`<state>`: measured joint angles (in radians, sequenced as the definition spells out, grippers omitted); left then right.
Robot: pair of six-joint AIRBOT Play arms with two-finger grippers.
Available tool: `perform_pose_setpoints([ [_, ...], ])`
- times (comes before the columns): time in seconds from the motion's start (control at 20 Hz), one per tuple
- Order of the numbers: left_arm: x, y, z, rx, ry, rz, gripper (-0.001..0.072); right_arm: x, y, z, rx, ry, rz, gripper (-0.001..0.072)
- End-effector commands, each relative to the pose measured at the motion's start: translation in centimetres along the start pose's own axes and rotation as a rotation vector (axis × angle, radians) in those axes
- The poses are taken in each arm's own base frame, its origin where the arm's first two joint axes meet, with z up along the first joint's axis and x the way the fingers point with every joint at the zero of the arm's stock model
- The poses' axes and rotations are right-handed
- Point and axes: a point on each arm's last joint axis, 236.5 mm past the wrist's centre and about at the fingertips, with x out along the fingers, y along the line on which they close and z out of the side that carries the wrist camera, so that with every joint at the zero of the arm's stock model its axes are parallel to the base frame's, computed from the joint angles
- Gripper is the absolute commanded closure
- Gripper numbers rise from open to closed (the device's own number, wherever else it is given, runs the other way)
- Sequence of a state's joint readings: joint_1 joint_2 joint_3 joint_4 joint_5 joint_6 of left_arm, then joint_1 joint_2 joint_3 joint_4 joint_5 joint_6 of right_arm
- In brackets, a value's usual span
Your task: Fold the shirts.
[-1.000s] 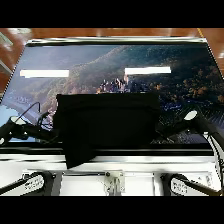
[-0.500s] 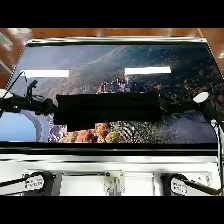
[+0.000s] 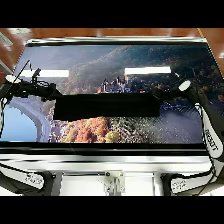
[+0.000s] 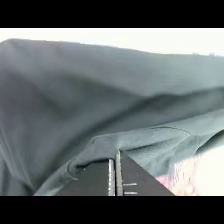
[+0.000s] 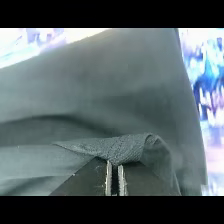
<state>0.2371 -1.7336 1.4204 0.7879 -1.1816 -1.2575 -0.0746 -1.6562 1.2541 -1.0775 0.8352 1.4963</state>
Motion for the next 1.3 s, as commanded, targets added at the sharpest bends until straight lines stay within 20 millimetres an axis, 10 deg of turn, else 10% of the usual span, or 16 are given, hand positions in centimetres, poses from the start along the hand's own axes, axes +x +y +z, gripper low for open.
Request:
perform_pose_setpoints([
  [0.0, 1.7, 1.7, 1.9, -0.058, -0.04, 0.019, 0.0671, 1.7, -0.5, 1.7, 0.007, -0.044, -0.02, 0.065],
  [0.2, 3.0, 2.8, 1.2, -0.131, -0.007, 0.019, 0.0589, 2.6, -0.4, 1.6, 0.064, -0.04, 0.001, 0.0599],
  [0.3, 2.9, 2.4, 0.9, -0.128, 0.007, 0.013, 0.0227, 2.3, -0.1, 1.8, 0.07, -0.046, 0.013, 0.0111],
  [0.35, 2.5, 2.1, 0.9, -0.121, 0.02, 0.005, 0.0202, 1.6, -0.2, 2.1, 0.06, -0.057, 0.009, 0.0042],
  [0.7, -2.0, -1.3, 1.5, -0.033, 0.068, -0.049, 0.0203, -2.6, -6.4, 2.3, 0.201, -0.017, -0.02, 0.0042],
  [1.0, -2.6, -4.8, 1.1, 0.058, 0.063, -0.076, 0.0264, 2.5, -1.8, -1.5, 0.245, 0.15, 0.175, 0.0042],
  [1.15, -2.1, -6.3, 0.6, 0.103, 0.073, -0.083, 0.0264, 3.8, -0.3, -2.2, 0.248, 0.167, 0.195, 0.013],
  [1.25, -1.5, -7.1, 0.4, 0.133, 0.076, -0.087, 0.0264, 3.7, 0.1, -1.9, 0.247, 0.157, 0.201, 0.0658],
])
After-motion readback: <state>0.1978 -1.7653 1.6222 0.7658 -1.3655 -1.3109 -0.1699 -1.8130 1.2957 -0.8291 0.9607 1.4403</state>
